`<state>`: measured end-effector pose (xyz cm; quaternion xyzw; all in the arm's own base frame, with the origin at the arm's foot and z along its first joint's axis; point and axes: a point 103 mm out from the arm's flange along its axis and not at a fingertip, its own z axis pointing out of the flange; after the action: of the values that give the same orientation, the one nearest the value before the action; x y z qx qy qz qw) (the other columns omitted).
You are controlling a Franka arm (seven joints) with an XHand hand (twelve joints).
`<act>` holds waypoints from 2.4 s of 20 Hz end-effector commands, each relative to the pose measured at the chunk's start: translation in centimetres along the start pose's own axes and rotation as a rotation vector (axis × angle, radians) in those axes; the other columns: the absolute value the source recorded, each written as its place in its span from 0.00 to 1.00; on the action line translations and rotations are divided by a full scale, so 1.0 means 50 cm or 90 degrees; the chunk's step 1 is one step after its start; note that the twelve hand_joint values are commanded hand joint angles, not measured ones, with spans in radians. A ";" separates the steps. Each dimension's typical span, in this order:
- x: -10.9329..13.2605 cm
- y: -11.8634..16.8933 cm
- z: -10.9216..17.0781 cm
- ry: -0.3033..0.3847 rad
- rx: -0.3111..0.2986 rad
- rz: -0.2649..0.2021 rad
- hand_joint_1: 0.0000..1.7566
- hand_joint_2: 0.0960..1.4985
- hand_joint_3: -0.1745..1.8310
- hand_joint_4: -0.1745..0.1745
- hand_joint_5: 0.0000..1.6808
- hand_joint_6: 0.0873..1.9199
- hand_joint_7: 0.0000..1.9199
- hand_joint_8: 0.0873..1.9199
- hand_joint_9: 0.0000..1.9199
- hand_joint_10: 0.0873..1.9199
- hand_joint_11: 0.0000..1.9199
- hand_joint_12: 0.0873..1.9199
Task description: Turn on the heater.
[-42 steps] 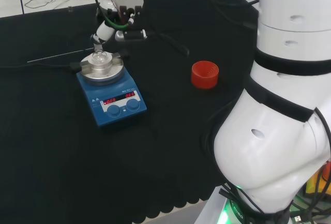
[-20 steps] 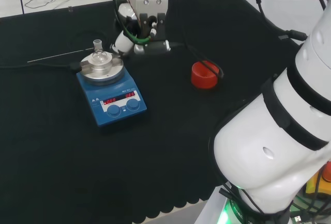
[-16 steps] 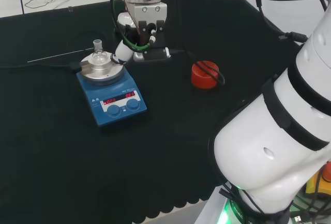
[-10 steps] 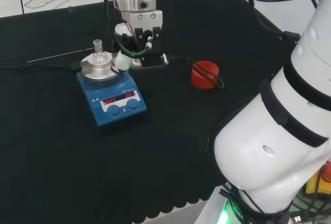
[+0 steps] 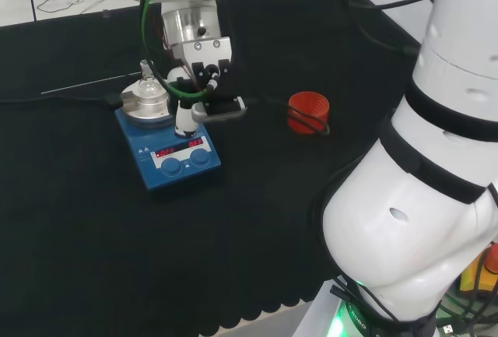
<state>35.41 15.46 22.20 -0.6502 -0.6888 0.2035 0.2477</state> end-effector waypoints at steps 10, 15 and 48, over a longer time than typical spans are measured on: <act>0.054 0.010 0.058 -0.035 0.155 -0.017 0.82 0.43 0.58 0.33 0.20 0.13 0.88 0.76 0.90 0.80 0.72 0.74; 0.054 0.019 0.075 -0.036 0.170 -0.018 0.83 0.43 0.59 0.35 0.18 0.12 0.88 0.77 0.90 0.80 0.72 0.74; 0.027 0.051 0.102 -0.031 0.154 -0.009 0.83 0.42 0.61 0.37 0.18 0.04 0.88 0.76 0.90 0.79 0.72 0.74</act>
<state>34.25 17.34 16.93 -0.6052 -0.6723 0.2948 0.3079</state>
